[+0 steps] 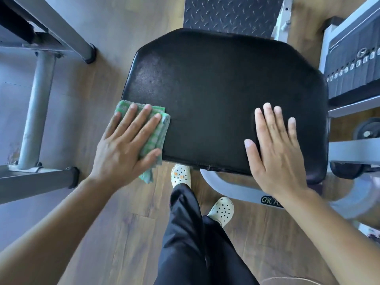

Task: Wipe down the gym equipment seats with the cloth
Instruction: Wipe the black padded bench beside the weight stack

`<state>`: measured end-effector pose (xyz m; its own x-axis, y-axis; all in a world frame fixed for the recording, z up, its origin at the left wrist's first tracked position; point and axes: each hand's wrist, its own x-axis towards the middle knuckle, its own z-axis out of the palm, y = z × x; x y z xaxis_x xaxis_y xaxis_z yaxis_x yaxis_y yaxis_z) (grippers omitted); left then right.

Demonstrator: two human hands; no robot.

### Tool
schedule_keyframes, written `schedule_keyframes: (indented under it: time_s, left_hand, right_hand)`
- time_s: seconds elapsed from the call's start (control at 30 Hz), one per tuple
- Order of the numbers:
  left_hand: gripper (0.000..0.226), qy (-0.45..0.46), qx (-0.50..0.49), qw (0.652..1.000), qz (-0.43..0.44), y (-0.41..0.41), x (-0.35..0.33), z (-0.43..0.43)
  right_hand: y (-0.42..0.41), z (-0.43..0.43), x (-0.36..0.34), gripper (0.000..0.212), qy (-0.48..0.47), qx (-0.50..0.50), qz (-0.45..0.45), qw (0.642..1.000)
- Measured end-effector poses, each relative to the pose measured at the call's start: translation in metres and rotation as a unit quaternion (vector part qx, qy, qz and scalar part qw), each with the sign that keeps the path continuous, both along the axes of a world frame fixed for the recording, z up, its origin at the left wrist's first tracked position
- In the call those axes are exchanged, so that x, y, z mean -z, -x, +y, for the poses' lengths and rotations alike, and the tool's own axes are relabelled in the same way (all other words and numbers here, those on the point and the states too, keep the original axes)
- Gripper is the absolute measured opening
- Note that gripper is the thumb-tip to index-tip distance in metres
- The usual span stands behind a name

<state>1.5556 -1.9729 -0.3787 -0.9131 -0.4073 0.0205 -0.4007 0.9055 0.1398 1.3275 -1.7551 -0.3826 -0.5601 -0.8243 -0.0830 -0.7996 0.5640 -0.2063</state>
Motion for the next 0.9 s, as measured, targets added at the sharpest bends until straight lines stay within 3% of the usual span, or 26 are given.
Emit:
schedule_keyframes:
  time_s: [0.2, 0.3, 0.4, 0.57, 0.73, 0.9]
  left_hand:
    - [0.074, -0.029, -0.052, 0.998, -0.038, 0.038, -0.008, 0.043]
    - [0.088, -0.05, 0.008, 0.996, -0.068, 0.053, -0.011, 0.061]
    - [0.102, -0.002, 0.105, 0.988, -0.116, 0.042, -0.014, 0.041]
    - [0.096, 0.045, 0.155, 0.975, -0.151, 0.03, -0.022, -0.006]
    - [0.103, 0.01, 0.139, 0.985, -0.098, 0.052, -0.011, 0.034]
    - [0.104, 0.036, 0.182, 0.982, -0.044, 0.102, 0.0, 0.089]
  right_hand:
    - [0.0, 0.013, -0.004, 0.075, 0.005, -0.073, -0.019, 0.997]
    - [0.0, 0.028, -0.007, 0.092, -0.015, -0.112, -0.01, 0.994]
    - [0.003, 0.045, -0.007, 0.106, -0.046, -0.117, 0.005, 0.992]
    - [0.004, 0.05, -0.003, 0.106, -0.046, -0.104, 0.029, 0.993]
    - [0.002, 0.052, 0.001, 0.102, -0.047, -0.063, 0.061, 0.995]
    - [0.004, 0.053, 0.003, 0.102, -0.058, -0.065, 0.071, 0.994]
